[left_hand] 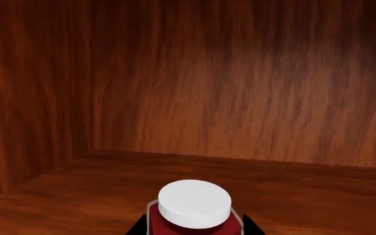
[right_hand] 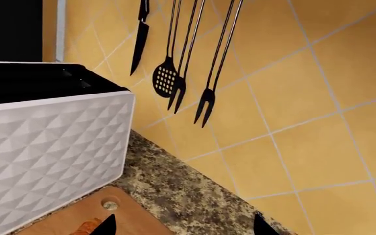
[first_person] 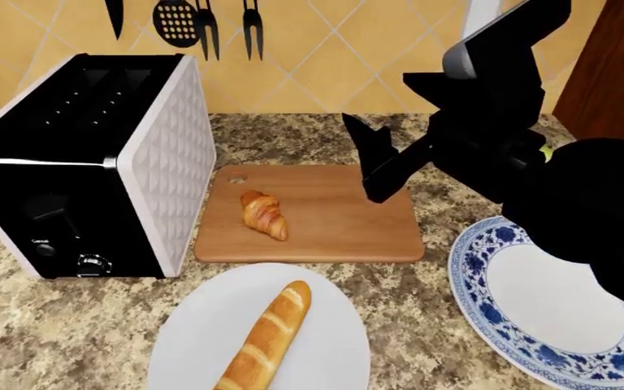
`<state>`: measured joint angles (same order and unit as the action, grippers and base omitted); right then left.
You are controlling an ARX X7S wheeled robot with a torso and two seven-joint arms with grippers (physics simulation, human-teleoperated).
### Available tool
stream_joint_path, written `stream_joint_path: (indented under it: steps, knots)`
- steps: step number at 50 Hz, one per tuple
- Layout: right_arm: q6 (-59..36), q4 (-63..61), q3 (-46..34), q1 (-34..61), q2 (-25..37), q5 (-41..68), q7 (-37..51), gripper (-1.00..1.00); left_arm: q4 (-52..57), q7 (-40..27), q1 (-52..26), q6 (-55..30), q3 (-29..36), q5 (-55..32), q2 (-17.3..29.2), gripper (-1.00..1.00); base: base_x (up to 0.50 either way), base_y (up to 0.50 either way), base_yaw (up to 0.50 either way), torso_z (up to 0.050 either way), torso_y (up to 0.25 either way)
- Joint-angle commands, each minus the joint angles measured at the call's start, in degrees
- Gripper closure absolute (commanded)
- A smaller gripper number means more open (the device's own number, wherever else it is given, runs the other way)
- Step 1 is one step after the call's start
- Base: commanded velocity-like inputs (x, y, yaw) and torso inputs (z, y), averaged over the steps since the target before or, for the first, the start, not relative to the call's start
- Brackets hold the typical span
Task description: From the different types of pastries on the counter, select a croissant and place it on the cutting board. Then retrieve a jar of jam from the cabinet and place it alongside the croissant on the cutting board.
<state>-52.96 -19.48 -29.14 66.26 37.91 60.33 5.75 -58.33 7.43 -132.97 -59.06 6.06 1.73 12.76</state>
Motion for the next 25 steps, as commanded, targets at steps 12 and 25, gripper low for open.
stream_joint_path:
  steps: [12, 25]
  knots:
    - [-0.04, -0.27, 0.03, 0.20, -0.04, 0.60, 0.52, -1.00, -16.66, -0.17, -0.62, 10.47, -6.74, -3.01, -0.92, 1.00, 0.00, 0.00, 0.00, 0.000, -0.004]
    - [-0.42, -0.64, 0.20, 0.38, 0.19, 1.31, 0.93, -1.00, -12.50, 0.62, -2.02, 15.24, -6.50, -3.57, -2.16, 1.00, 0.00, 0.00, 0.00, -0.001, 0.067]
